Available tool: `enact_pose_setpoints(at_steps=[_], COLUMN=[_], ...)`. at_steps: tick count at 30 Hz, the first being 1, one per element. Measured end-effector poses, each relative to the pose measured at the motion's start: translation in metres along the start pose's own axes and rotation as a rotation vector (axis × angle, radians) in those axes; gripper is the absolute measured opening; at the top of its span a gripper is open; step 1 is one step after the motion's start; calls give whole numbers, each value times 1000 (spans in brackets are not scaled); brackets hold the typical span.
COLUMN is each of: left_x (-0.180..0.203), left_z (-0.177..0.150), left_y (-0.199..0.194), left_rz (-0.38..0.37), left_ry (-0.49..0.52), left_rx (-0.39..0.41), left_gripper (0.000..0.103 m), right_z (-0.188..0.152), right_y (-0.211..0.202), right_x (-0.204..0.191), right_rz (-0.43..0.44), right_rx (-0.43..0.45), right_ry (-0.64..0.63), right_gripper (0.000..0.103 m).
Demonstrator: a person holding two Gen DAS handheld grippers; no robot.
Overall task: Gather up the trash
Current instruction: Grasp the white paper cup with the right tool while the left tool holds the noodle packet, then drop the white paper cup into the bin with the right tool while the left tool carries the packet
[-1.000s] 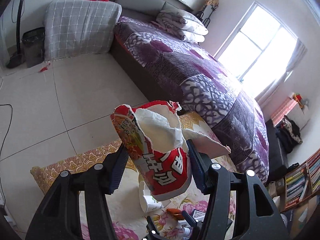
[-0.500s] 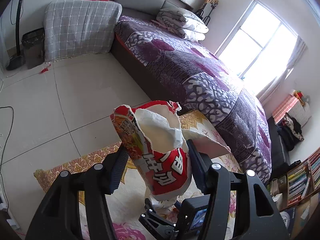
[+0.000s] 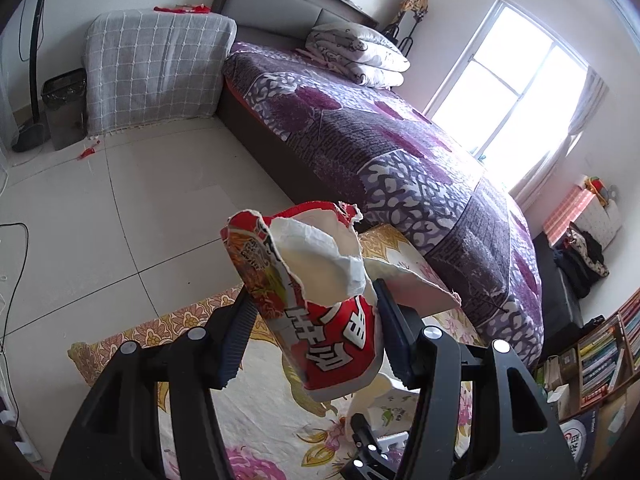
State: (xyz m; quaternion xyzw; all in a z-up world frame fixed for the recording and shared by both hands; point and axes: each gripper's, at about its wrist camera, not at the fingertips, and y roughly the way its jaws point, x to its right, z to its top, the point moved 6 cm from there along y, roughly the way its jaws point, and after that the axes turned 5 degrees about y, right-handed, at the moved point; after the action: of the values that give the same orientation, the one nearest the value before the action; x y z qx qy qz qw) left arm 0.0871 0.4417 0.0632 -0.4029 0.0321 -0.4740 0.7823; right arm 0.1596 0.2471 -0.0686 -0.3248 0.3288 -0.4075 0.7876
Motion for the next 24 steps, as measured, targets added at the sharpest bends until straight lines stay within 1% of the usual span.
enact_pose_setpoints(at_steps=[6, 11, 17, 21, 24], left_x=[29, 57, 96, 126, 148], left_z=[-11, -28, -54, -75, -93], left_y=[-2, -1, 1, 2, 3], left_rz=[-5, -12, -22, -42, -53], left_ry=[73, 140, 239, 306, 363], left_rx=[2, -5, -10, -20, -23], left_gripper=[57, 57, 57, 57, 57], right_z=[6, 3, -10, -20, -28], right_y=[-42, -72, -105, -128, -138], right_x=[37, 75, 123, 157, 179], right_rz=[-46, -98, -176, -226, -256], right_rx=[71, 113, 147, 178, 186], right_ry=[71, 124, 179, 211, 233], right_gripper=[75, 75, 76, 76, 76])
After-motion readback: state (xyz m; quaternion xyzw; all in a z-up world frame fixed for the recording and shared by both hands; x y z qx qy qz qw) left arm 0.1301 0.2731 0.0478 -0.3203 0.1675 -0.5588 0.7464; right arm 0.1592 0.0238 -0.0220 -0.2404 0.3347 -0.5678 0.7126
